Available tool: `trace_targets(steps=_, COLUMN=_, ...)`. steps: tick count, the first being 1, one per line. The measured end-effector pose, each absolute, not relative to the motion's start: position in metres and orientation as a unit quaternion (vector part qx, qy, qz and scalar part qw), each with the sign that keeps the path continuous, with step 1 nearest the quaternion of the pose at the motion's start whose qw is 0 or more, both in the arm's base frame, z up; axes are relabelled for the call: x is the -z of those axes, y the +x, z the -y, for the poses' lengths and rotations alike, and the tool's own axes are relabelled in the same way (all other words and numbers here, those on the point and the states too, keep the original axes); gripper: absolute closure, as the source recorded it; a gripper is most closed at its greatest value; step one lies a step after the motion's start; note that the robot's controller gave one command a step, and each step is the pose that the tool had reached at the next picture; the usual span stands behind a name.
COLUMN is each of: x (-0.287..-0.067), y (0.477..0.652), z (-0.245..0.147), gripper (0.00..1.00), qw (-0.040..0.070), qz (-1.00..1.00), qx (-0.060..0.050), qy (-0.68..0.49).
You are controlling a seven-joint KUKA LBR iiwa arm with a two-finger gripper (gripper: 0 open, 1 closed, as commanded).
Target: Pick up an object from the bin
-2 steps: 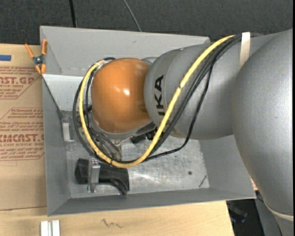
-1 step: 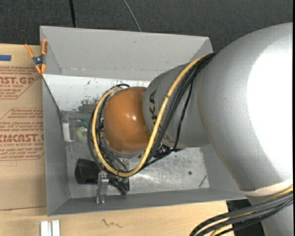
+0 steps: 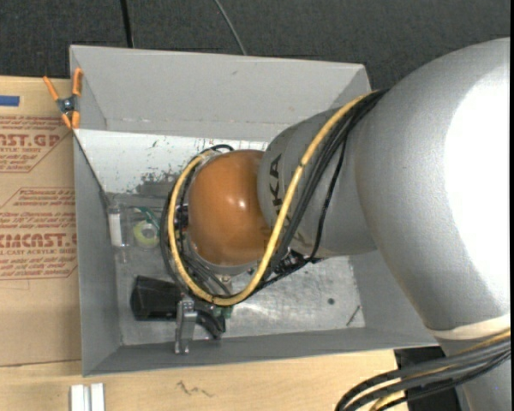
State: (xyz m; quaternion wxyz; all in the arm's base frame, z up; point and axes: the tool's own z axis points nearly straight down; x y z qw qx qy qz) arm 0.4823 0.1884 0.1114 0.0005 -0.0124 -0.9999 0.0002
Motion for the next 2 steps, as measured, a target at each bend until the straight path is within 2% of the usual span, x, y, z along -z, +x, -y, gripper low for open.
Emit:
trace_targets(steps=1, x=-0.132, y=0.484, z=-0.187, gripper=0.00, qw=0.000, qz=1.000, qx=0.001, qy=-0.024)
trace_targets(steps=2, x=-0.070, y=0.487, z=-0.172, gripper=0.00, qw=-0.004, qz=0.996, qx=0.002, qy=-0.092)
